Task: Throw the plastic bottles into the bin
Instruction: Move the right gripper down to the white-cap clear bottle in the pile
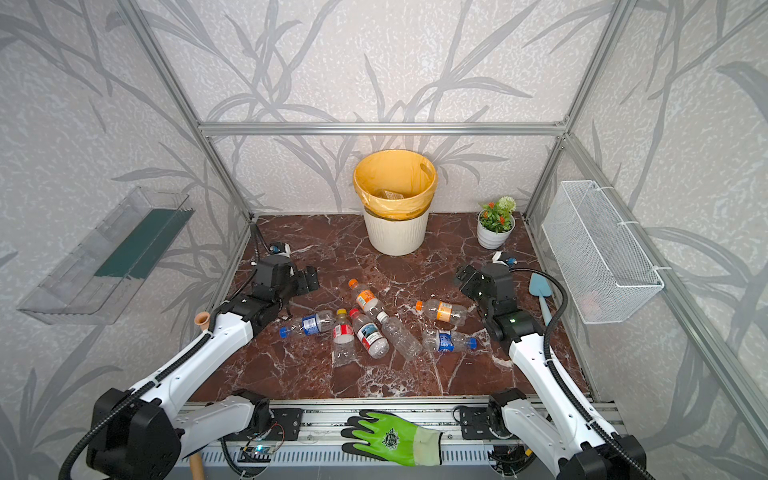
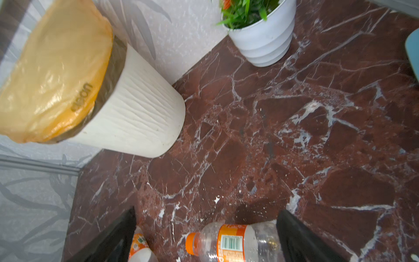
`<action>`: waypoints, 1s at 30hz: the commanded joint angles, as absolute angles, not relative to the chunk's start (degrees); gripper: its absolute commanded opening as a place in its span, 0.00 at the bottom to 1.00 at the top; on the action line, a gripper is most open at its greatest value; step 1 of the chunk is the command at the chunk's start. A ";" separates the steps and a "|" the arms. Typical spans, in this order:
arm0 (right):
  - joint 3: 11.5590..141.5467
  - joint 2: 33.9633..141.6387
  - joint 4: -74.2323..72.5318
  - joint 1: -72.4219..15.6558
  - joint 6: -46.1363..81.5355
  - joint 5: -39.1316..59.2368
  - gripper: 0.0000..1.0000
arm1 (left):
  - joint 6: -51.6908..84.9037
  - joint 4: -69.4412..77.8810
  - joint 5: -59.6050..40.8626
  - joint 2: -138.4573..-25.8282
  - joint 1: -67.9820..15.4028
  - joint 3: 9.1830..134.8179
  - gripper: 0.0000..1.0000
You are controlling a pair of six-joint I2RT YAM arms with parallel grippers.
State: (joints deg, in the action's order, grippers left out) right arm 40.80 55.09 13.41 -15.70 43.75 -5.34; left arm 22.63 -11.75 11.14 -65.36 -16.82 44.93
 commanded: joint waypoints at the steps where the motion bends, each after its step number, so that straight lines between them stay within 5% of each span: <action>1: 40.69 57.03 17.29 -19.35 40.65 -2.20 0.94 | 22.92 -10.82 12.66 -66.09 -17.05 44.43 0.99; 17: 47.02 69.05 29.47 -41.97 29.21 -0.13 0.87 | 23.29 -11.88 13.36 -65.79 -17.05 44.20 0.99; 30: 50.03 76.37 33.95 -48.66 24.04 3.13 0.84 | 23.58 -12.03 12.84 -66.48 -17.12 44.37 0.99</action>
